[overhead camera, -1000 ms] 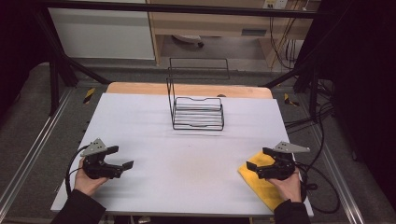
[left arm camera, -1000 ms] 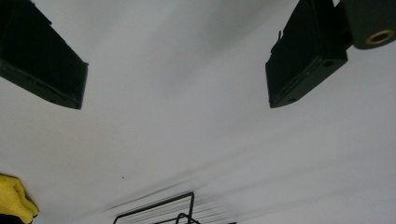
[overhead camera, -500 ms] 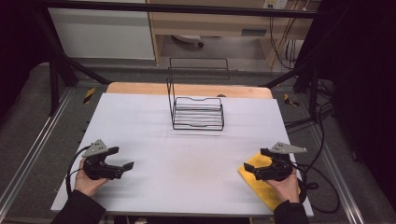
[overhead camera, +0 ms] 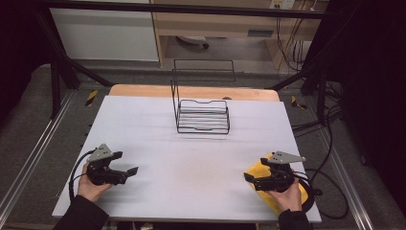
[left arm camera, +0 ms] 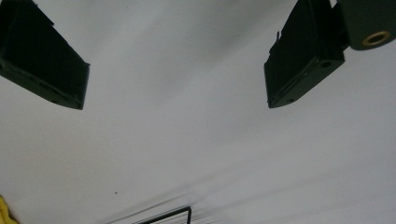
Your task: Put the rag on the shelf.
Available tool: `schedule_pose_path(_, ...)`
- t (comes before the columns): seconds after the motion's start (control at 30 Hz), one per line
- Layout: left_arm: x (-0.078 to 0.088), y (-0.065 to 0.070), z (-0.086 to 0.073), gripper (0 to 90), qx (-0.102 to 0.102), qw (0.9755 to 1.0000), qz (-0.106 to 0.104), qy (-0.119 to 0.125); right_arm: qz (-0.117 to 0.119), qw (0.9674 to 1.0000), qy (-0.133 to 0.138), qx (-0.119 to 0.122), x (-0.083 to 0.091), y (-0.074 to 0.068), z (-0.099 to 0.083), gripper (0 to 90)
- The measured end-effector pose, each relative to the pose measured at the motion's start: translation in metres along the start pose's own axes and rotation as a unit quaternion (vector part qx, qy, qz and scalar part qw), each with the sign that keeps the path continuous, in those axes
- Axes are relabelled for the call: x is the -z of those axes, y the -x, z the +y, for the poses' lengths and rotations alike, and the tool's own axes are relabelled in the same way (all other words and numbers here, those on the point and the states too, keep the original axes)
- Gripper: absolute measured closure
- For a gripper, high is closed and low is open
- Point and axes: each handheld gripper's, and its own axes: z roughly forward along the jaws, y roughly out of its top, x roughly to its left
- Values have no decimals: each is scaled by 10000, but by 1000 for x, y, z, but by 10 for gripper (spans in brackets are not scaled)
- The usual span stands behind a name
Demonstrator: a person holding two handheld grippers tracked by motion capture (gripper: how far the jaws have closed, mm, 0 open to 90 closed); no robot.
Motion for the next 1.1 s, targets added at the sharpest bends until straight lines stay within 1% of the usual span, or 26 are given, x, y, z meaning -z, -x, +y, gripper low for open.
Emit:
schedule_pose_path(0.03, 0, 0, 0, 65, -1, 10000, 6, -3, 21, 10000, -10, -8, -1, -2, 0, 136)
schedule_pose_path(0.07, 0, 0, 0, 65, 2, 10000, 7, 1, 56, 9999, -81, 51, -2, -5, -2, 210)
schedule_pose_path(0.1, 0, 0, 0, 66, 10, 10000, 3, 5, 73, 9998, -141, 71, -3, -6, -2, 245)
schedule_pose_path(0.13, 0, 0, 0, 66, 18, 10000, 8, 3, 70, 9997, -228, 81, -5, -6, -3, 271)
schedule_pose_path(0.2, 0, 0, 0, 67, 19, 10000, 5, -5, 34, 9991, -409, 127, -10, -7, -4, 354)
schedule_pose_path(0.23, 0, 0, 0, 67, 19, 10000, 9, -9, 34, 9991, -409, 127, -10, -7, -4, 354)
schedule_pose_path(0.27, 0, 0, 0, 67, 18, 10000, 9, -12, 36, 9987, -487, 140, -13, -8, -5, 379)
schedule_pose_path(0.3, 0, 0, 0, 68, 16, 10000, 9, -13, -6, 9982, -579, 165, -17, -9, -7, 446)
schedule_pose_path(0.37, 0, 0, 0, 70, 20, 10000, 17, -18, -124, 9974, -678, 195, -20, -10, -8, 483)
schedule_pose_path(0.4, 0, 0, 0, 70, 16, 10000, 18, -31, -124, 9974, -678, 195, -20, -10, -8, 483)
schedule_pose_path(0.43, 0, 0, 0, 69, 13, 10000, 23, -32, -192, 9968, -743, 218, -22, -10, -9, 501)
schedule_pose_path(0.47, 0, 0, 0, 71, 14, 10000, 27, -33, -323, 9957, -825, 263, -25, -11, -11, 540)
schedule_pose_path(0.53, 0, 0, 0, 72, 14, 10000, 37, -44, -455, 9949, -847, 312, -27, -12, -12, 578)
schedule_pose_path(0.67, -1, 0, 0, 73, 36, 10000, 39, -50, -625, 9930, -922, 405, -31, -13, -14, 629)
schedule_pose_path(0.77, -1, 0, 0, 74, 32, 10000, 42, -71, -695, 9913, -956, 573, -32, -14, -15, 668)
schedule_pose_path(0.87, -2, -1, 0, 75, 33, 10000, 47, -74, -741, 9904, -963, 664, -32, -14, -16, 704)
schedule_pose_path(0.97, -2, -1, 0, 76, 41, 9999, 58, -79, -767, 9900, -972, 677, -32, -14, -15, 729)
schedule_pose_path(1.0, -2, -1, 1, 76, 41, 9999, 59, -84, -766, 9896, -1009, 687, -32, -13, -14, 772)
schedule_pose_path(1.07, -2, -1, 1, 76, 48, 9999, 70, -76, -764, 9897, -1010, 670, -32, -13, -14, 790)
schedule_pose_path(1.1, -2, -1, 1, 77, 50, 9999, 67, -75, -742, 9902, -1022, 595, -31, -12, -13, 806)
